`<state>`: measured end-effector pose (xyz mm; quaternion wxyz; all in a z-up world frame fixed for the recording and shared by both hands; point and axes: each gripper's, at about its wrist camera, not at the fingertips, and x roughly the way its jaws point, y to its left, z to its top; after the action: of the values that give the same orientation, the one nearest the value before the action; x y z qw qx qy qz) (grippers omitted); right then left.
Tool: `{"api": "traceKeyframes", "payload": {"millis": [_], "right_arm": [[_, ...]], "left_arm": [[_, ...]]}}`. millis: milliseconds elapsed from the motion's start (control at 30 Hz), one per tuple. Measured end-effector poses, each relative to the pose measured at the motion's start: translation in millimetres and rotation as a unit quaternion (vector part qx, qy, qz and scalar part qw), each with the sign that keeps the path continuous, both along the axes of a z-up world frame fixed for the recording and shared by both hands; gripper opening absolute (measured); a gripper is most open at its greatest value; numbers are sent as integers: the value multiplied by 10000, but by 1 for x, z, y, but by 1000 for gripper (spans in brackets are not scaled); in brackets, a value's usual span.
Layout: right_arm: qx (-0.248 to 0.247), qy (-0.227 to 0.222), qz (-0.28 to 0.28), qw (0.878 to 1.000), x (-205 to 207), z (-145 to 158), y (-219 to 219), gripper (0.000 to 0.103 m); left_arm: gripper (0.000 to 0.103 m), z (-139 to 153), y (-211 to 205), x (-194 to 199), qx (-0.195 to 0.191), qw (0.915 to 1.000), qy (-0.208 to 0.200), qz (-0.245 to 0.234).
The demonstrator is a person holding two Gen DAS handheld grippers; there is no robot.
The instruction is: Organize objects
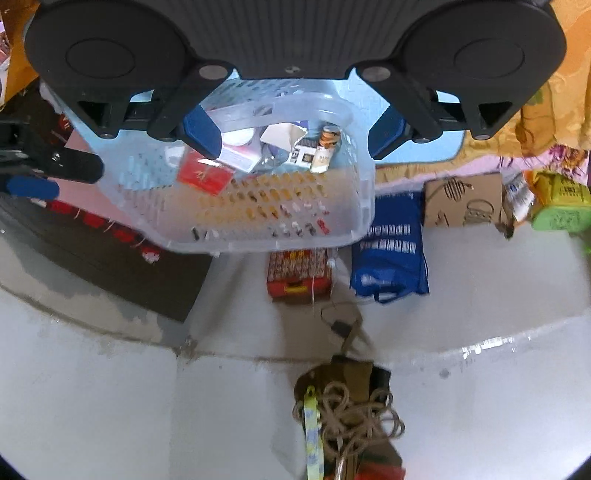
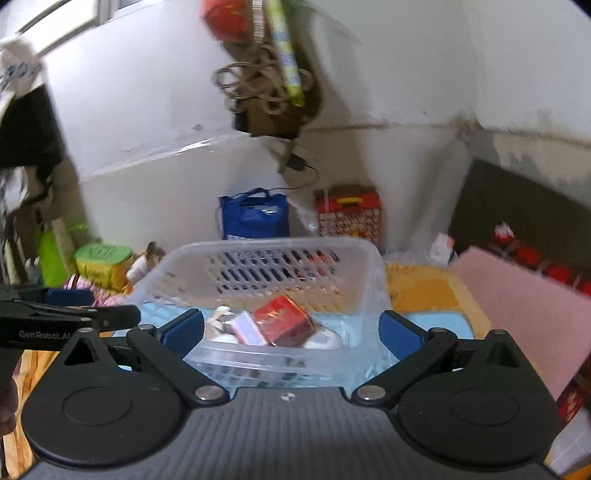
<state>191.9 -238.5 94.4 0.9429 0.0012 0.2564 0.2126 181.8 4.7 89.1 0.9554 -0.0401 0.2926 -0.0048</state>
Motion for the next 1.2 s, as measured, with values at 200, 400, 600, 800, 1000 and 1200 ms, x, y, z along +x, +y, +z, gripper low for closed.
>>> {"api": "traceKeyframes", "payload": {"millis": [200, 400, 600, 800, 1000, 1200], "right_arm": [[-82, 129, -206, 9997, 11, -14, -13, 103], [61, 232, -148, 9996, 9, -25, -19, 103], [-177, 153, -123, 9997, 2, -19, -17, 103], [-189, 193, -234, 9994, -1, -16, -21, 103], [-155, 247, -295, 9991, -1, -17, -17, 103], [-158, 231, -267, 9993, -3, -17, -14, 103]], "left_arm": [[89, -16, -15, 22, 310, 9992, 223, 147], [89, -1, -25, 3, 247, 9996, -79, 113], [89, 4, -38, -11, 472, 9986, -185, 131], [89, -1, -33, -9, 397, 9990, -6, 187], [89, -6, -29, -9, 399, 9988, 130, 270], [89, -9, -24, -10, 328, 9989, 170, 296]]}}
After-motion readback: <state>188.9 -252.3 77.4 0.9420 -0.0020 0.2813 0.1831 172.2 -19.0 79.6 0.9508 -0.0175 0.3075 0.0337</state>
